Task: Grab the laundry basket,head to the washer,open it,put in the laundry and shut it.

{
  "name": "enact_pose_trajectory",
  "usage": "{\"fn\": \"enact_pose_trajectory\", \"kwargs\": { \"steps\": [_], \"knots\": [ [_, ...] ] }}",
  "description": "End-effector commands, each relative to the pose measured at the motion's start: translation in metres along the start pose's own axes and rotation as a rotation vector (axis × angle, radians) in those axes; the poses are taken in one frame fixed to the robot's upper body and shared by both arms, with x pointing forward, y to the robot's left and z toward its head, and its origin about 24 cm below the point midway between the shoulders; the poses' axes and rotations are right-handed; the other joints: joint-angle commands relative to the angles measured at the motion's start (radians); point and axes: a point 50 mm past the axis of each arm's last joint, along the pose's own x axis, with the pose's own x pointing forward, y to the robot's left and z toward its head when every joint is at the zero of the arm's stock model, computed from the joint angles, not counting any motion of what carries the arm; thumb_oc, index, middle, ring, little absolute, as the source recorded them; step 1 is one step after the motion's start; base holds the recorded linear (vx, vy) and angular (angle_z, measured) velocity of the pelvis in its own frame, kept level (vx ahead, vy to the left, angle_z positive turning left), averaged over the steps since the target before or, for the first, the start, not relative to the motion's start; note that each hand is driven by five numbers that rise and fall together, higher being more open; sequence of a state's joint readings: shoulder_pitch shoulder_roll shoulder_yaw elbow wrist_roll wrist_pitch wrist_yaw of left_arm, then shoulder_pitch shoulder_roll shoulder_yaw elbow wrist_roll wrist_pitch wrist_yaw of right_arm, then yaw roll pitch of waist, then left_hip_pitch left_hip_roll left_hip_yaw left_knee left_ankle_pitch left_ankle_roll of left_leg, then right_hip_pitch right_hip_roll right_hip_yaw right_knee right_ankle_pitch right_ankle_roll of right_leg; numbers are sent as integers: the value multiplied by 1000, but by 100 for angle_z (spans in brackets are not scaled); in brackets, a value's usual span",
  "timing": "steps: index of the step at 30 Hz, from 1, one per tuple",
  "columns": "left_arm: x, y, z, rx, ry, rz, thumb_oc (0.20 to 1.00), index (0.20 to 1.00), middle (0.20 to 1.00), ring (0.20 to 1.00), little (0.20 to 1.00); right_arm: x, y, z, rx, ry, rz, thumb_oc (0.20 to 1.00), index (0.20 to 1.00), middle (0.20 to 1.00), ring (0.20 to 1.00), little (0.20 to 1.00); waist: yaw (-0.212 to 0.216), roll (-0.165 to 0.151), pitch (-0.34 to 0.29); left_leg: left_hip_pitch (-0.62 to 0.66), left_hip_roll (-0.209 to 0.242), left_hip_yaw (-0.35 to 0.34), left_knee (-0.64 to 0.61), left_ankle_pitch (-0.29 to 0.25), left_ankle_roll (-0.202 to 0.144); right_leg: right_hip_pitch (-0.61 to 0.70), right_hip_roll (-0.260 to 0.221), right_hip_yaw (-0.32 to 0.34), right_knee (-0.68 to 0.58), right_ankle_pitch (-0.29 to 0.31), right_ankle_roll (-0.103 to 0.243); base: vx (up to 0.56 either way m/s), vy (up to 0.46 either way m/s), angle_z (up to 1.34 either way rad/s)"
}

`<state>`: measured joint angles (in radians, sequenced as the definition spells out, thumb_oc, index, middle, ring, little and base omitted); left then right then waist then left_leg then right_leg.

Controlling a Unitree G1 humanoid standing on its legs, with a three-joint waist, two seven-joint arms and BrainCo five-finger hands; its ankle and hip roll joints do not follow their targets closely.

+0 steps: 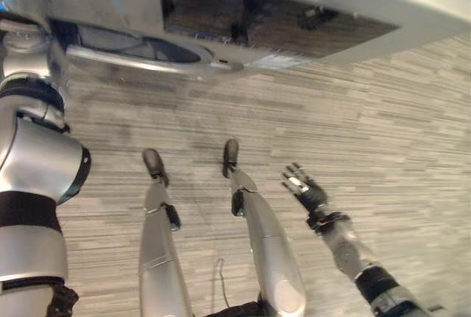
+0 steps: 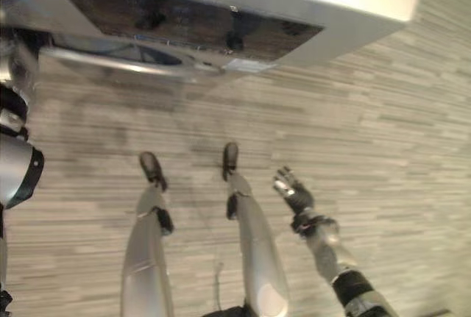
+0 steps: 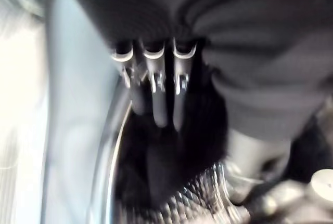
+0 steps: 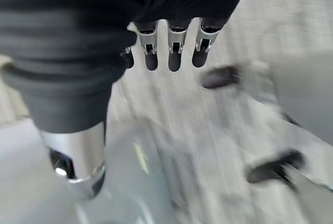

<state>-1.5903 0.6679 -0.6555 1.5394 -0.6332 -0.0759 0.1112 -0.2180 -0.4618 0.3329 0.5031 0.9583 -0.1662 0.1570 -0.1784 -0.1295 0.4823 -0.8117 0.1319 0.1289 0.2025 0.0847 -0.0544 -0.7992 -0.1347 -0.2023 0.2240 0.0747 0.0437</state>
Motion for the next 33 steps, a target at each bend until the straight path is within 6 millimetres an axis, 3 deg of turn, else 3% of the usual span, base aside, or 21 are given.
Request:
{"fn": "enact_pose_trajectory", "kwargs": {
  "steps": [1,3,4,6,9,15,16,19,21,24,25,26,27,28,30,31,32,33],
  "knots": [
    [2,37,32,499,-82,141,1000,1000,1000,1000,1000,-23,-10,-24,-49,108,11,1000,1000,1000,1000,1000,-38,-4,-113,-46,65,-57,-7,-26,-73,115,-91,8,54,-131,144,-60,-16,-3],
    [2,14,40,805,-131,66,1000,1000,1000,1000,1000,-27,-11,-23,-74,115,24,1000,1000,1000,1000,1000,-44,-6,-114,-44,64,-60,-16,-19,-72,117,-89,10,46,-127,143,-53,-20,-1],
    [1,14,40,806,-132,66,1000,1000,1000,1000,1000,-26,-11,-23,-73,115,24,1000,1000,1000,1000,1000,-43,-7,-114,-44,64,-60,-16,-19,-72,117,-89,11,46,-127,143,-32,-9,8],
    [0,2,53,1011,-188,48,1000,1000,1000,1000,1000,-28,-12,-25,-91,139,44,1000,1000,1000,1000,1000,-44,-5,-111,-46,62,-63,-16,-17,-72,111,-87,13,49,-127,143,-28,2,8],
    [-1,-11,59,1072,-229,8,1000,1000,1000,1000,1000,-27,-13,-26,-94,152,52,1000,1000,1000,1000,1000,-41,-2,-106,-49,61,-64,-13,-16,-71,108,-88,16,52,-128,143,0,0,0],
    [-3,-25,52,958,-214,-120,1000,1000,1000,1000,1000,-29,-15,-32,-94,193,58,1000,1000,1000,1000,1000,-32,8,-104,-45,58,-59,-13,-13,-73,109,-87,16,56,-133,141,0,0,0],
    [-7,-38,59,827,-275,-222,1000,1000,1000,1000,1000,-31,-17,-37,-98,229,61,1000,1000,1000,1000,1000,-24,20,-104,-38,58,-55,-19,-5,-76,115,-88,12,51,-131,140,0,0,0],
    [-12,-48,60,748,-336,-282,1000,1000,1000,1000,1000,-34,-16,-39,-89,236,68,1000,1000,1000,1000,1000,-16,27,-104,-33,58,-54,-26,1,-77,120,-87,11,47,-129,140,0,0,0],
    [-18,-57,50,608,-378,-354,1000,1000,1000,1000,1000,-38,-15,-45,-72,250,71,1000,1000,1000,1000,1000,-4,38,-104,-20,56,-53,-33,6,-78,133,-87,7,45,-129,139,0,0,0],
    [-40,-71,13,384,-465,-400,1000,1000,1000,1000,1000,-40,-12,-56,-14,238,49,1000,1000,1000,1000,1000,29,51,-97,19,57,-49,-45,15,-82,173,-87,-3,34,-132,136,-12,-3,-3],
    [-40,-70,12,383,-462,-399,1000,1000,1000,1000,1000,-41,-13,-56,-16,240,49,1000,1000,1000,1000,1000,28,52,-98,21,57,-49,-45,16,-82,174,-87,-3,33,-132,136,-9,3,-5],
    [-59,-75,-22,224,-465,-412,1000,1000,1000,1000,1000,-43,-12,-58,18,211,26,1000,1000,1000,1000,1000,50,56,-98,54,55,-47,-57,17,-83,201,-85,-8,26,-137,132,0,5,-7],
    [-70,-74,-42,177,-450,-412,1000,1000,1000,1000,1000,-45,-14,-59,21,200,7,1000,1000,1000,1000,1000,61,59,-99,72,55,-46,-62,16,-84,216,-82,-9,21,-139,129,0,5,-4],
    [-71,-73,-44,176,-447,-411,1000,1000,1000,1000,1000,-46,-15,-60,18,203,7,1000,1000,1000,1000,1000,58,60,-101,74,55,-46,-62,16,-84,218,-82,-9,20,-139,129,-3,21,-5],
    [-92,-73,-93,142,-335,-432,1000,1000,1000,1000,1000,-49,-21,-61,14,193,-43,1000,1000,1000,1000,1000,77,68,-107,113,55,-39,-73,16,-84,250,-79,-9,9,-142,124,8,29,-3],
    [-112,-72,-134,121,-218,-461,1000,1000,1000,1000,1000,-54,-29,-64,8,199,-94,1000,1000,1000,1000,1000,91,76,-115,150,56,-34,-85,18,-83,283,-78,-11,2,-145,122,0,0,0],
    [-113,-71,-135,120,-217,-460,1000,1000,1000,1000,1000,-55,-29,-64,7,201,-94,1000,1000,1000,1000,1000,90,76,-115,152,56,-34,-87,18,-83,285,-78,-11,1,-145,122,31,16,3],
    [-127,-69,-159,109,-144,-477,1000,1000,1000,1000,1000,-58,-33,-66,-2,211,-119,1000,1000,1000,1000,1000,100,83,-119,179,57,-31,-97,21,-83,309,-75,-13,-6,-148,120,24,4,4]
  ]
}}
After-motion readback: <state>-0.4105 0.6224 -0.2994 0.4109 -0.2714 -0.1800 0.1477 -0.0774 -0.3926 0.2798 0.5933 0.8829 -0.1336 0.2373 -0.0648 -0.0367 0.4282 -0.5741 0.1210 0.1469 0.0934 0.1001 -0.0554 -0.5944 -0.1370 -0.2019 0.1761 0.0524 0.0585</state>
